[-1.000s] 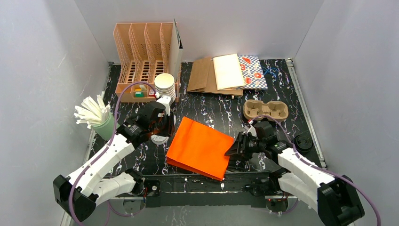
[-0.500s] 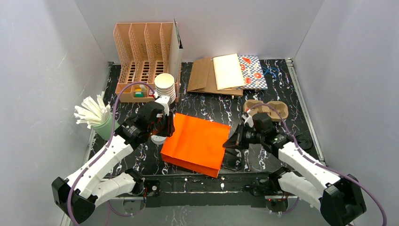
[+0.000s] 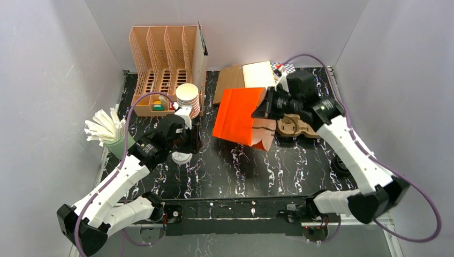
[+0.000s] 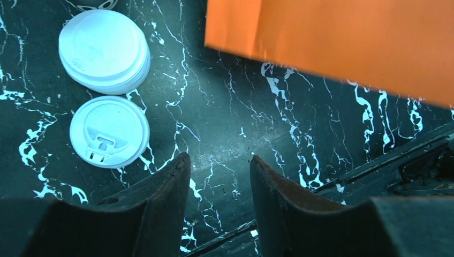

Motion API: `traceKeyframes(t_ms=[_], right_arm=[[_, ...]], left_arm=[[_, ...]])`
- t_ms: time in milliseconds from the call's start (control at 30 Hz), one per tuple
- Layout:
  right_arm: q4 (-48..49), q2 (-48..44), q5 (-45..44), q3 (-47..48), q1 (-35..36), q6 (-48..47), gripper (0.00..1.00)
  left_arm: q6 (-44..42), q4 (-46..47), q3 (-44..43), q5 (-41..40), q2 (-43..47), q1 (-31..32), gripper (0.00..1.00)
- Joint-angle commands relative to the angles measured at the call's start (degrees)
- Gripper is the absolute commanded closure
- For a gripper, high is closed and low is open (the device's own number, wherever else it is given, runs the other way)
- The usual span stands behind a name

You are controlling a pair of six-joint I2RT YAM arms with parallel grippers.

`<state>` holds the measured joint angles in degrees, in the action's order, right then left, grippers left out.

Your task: Pack the takeout coffee

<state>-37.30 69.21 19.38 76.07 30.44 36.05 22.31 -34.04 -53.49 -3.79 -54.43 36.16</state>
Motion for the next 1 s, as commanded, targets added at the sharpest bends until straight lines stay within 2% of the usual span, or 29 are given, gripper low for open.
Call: traceKeyframes(t_ms=[0, 167, 267, 533, 600, 667, 733, 767, 833, 967], right_arm=[[-14.0, 9.3, -7.6, 13.7, 0.1, -7.4, 0.99], [-19.0, 12.2, -11.5, 20.8, 0.2, -9.7, 0.98], [-25.2, 14.9, -14.7, 26.1, 0.1, -11.6, 0.96], [-34.5, 20.2, -12.7, 36.4, 0.1, -15.8, 0.85], [-34.3, 20.9, -11.7, 37.8, 0.1, -16.0, 0.85], [-34.7, 22.4, -10.6, 40.4, 0.1, -16.1, 0.92], [-36.2, 24.1, -10.6, 43.9, 0.2, -16.0, 0.93], [-36.7, 25.1, -10.6, 45.3, 0.1, -16.2, 0.91], [-37.3, 26.7, -10.2, 46.8, 0.1, -16.7, 0.72], [-36.2, 29.5, -8.3, 47.0, 0.2, -17.7, 0.45]], left_arm=[[1.3, 3.4, 2.3, 2.6, 1.3, -0.2, 0.55], [4.7, 10.1, 6.1, 3.8, 1.2, -0.2, 0.52], [6.0, 13.4, 7.6, 3.8, 0.4, -0.3, 0.52], [7.0, 16.2, 8.6, 5.4, -1.7, -0.2, 0.52], [7.3, 16.5, 9.0, 5.5, -1.6, -0.2, 0.52], [7.6, 17.0, 9.5, 5.7, -1.5, -0.2, 0.52], [7.8, 17.2, 9.7, 6.0, -1.5, -0.2, 0.52], [7.8, 17.3, 9.8, 6.2, -1.6, -0.2, 0.52], [7.9, 17.3, 9.9, 6.3, -1.7, -0.2, 0.52], [7.9, 17.8, 10.5, 6.2, -2.2, -0.3, 0.52]])
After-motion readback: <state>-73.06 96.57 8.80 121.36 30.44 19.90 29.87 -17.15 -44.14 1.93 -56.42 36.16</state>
